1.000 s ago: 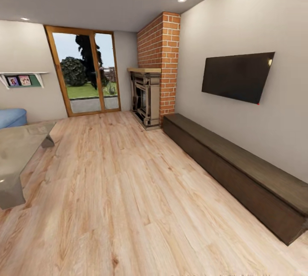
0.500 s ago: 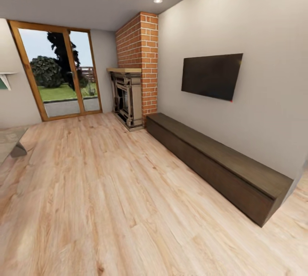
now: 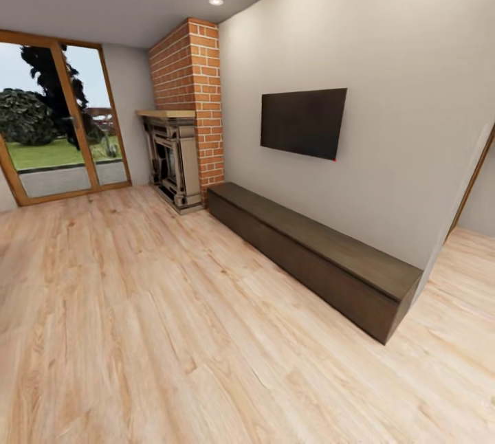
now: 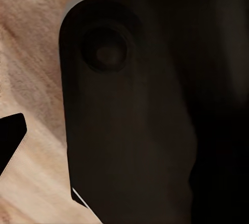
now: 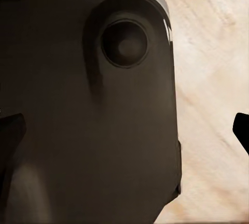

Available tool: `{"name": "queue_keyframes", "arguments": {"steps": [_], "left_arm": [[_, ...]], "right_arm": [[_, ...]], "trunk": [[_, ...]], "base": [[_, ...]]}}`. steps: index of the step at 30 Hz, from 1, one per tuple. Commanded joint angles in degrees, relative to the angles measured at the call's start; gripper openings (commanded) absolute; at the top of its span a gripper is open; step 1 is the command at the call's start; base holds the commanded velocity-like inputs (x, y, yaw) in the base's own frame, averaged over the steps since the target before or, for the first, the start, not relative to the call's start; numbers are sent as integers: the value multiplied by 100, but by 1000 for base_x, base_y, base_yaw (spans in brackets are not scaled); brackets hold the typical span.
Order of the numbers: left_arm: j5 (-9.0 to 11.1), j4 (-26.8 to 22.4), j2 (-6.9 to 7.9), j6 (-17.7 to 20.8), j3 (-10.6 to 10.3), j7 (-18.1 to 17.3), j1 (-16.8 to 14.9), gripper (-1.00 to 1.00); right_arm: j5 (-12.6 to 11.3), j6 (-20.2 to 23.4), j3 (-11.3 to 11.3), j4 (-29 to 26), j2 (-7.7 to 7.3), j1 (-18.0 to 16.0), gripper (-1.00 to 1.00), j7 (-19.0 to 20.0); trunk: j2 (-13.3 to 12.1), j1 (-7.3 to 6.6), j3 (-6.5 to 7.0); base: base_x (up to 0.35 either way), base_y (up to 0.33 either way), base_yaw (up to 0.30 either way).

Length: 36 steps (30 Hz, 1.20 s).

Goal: In the kitchen, take the popcorn bag from the countertop, put it into the microwave, and heat it until the popcorn is cooked so the cooked popcorn ends up inside the bag.

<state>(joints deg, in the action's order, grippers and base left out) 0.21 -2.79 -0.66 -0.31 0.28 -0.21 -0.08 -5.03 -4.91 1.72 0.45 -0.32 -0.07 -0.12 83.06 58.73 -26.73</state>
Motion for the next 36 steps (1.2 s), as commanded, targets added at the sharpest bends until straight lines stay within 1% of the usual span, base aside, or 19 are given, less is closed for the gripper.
{"name": "queue_keyframes", "arguments": {"steps": [1,4,10,17,23,36], "left_arm": [[28,1,-1,-4,4,-3,-1,100],[81,6,3,-4,0,-5,-1,100],[107,1,5,-4,-2,1,-1,100],[111,-1,5,-4,-2,6,-1,100],[126,0,5,-4,-2,11,-1,100],[128,-2,5,-4,-1,30,-1,100]], "right_arm": [[-52,-30,12,6,2,-2,100,4],[-51,-29,12,8,4,-2,100,4],[-45,-28,4,8,6,-2,100,4],[15,-24,-5,8,-6,-2,100,35],[-29,-32,3,8,-2,-2,100,32],[7,-34,3,11,-1,-2,100,37]], "trunk": [[2,0,-2],[2,0,4],[2,0,17],[2,0,31],[2,0,44],[2,0,71]], "base": [[0,0,-285],[0,0,-285],[0,0,-285],[0,0,-285],[0,0,-285],[0,0,-285]]}}
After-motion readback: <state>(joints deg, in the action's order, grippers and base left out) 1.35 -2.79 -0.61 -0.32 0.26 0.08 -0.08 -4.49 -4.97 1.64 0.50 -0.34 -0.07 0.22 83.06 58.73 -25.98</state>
